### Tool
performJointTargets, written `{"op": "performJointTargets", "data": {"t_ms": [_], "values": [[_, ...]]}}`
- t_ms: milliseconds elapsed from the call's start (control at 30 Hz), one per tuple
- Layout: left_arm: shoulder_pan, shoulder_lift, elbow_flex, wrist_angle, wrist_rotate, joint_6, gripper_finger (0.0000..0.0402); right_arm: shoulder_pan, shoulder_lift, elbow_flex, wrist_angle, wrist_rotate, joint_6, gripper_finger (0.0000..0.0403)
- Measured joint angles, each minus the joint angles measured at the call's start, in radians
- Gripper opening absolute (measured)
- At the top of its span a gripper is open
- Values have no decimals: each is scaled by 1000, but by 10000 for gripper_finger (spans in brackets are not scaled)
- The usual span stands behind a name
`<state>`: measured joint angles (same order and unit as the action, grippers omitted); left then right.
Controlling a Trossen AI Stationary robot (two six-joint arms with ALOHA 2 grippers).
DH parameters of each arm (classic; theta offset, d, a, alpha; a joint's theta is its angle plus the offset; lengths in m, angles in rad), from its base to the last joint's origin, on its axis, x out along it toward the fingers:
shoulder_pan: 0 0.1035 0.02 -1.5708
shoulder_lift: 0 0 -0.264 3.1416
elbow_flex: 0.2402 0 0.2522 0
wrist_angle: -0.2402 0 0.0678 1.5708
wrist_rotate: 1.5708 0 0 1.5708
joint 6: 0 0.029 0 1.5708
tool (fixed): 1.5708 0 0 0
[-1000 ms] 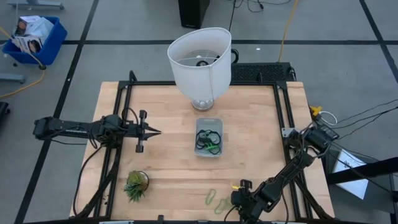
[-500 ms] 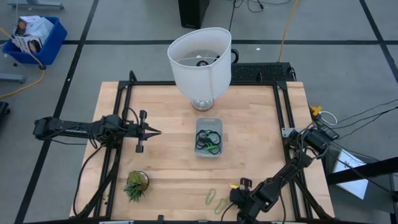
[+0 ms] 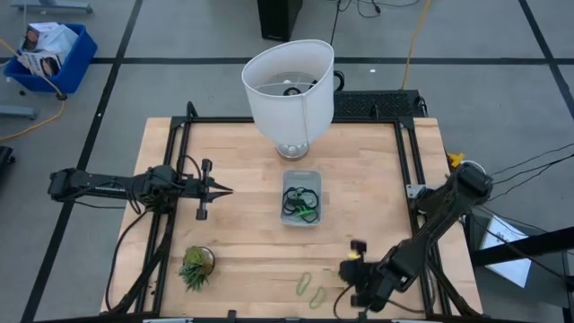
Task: Pick and place rubber bands into bin
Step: Put the green rubber band into the gray bin
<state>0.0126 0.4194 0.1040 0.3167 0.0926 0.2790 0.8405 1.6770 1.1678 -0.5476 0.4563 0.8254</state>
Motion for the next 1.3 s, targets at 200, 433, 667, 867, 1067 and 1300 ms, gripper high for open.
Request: {"op": "performJointTargets", "data": {"t_ms": [200,433,667,867,1067,1300], "values": [[0,0,0,-1,-15,6,33,-43,-152,0,-123,185,-176,1],[0,0,0,-7,-15,11,33,-72,-340,-157,-29,251,-342,1],[0,0,0,-9,-16,14,33,-72,-629,-583,432,252,-425,0],[0,0,0,-10,-16,18,33,-88,-803,-889,897,249,-624,0],[0,0,0,-16,-16,23,33,-138,-903,-1079,1173,190,-732,0],[0,0,0,-17,-16,31,33,-251,-914,-1111,1228,160,-714,0]]}}
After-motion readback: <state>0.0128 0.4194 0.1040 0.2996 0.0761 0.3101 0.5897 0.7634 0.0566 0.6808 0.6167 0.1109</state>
